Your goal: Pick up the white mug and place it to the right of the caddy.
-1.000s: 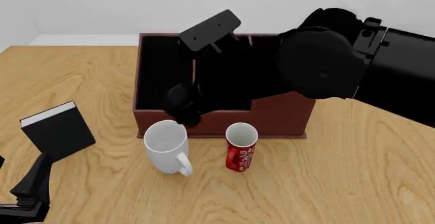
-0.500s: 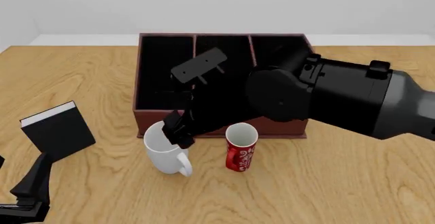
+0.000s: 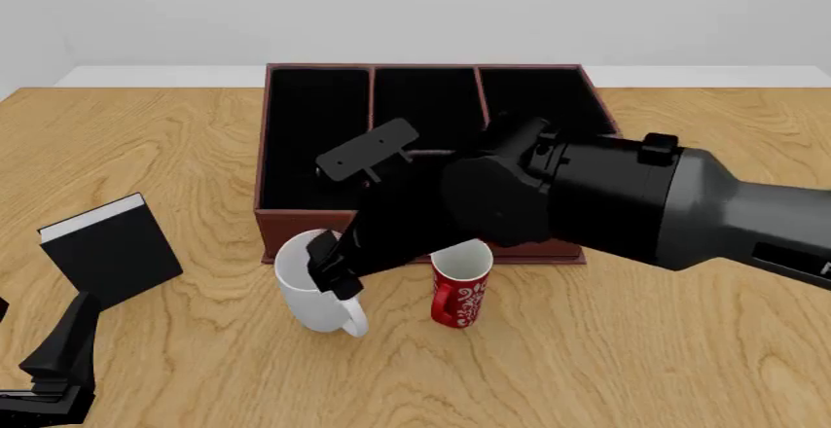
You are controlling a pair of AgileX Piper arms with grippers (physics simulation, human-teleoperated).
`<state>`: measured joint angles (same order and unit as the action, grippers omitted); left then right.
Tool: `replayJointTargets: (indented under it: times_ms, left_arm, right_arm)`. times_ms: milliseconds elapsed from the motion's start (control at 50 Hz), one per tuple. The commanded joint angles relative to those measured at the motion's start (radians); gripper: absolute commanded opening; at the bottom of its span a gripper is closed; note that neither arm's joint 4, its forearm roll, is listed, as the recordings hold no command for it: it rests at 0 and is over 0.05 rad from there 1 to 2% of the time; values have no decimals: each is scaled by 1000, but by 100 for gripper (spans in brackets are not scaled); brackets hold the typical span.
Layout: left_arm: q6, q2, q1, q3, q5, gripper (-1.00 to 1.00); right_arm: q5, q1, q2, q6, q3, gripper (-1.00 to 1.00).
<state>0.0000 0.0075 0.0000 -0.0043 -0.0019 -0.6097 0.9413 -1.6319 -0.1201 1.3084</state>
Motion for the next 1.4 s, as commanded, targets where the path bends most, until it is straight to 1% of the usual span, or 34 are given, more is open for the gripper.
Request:
replayJointTargets:
  times_ms: [20, 300, 520, 960, 1400]
  left_arm:
    - [0, 0, 0, 0, 0, 100]
    - [0, 0, 0, 0, 0, 100]
    - [0, 0, 0, 0, 0, 100]
    - [0, 0, 0, 0, 0, 100]
    - [0, 0, 0, 0, 0, 100]
  right_arm:
    - [2, 7, -35, -4, 7, 100]
    - [14, 8, -58, -15, 2, 100]
    - [42, 6, -64, -32, -33, 100]
    - [80, 0, -98, -60, -56, 100]
    - [105, 12, -143, -86, -72, 100]
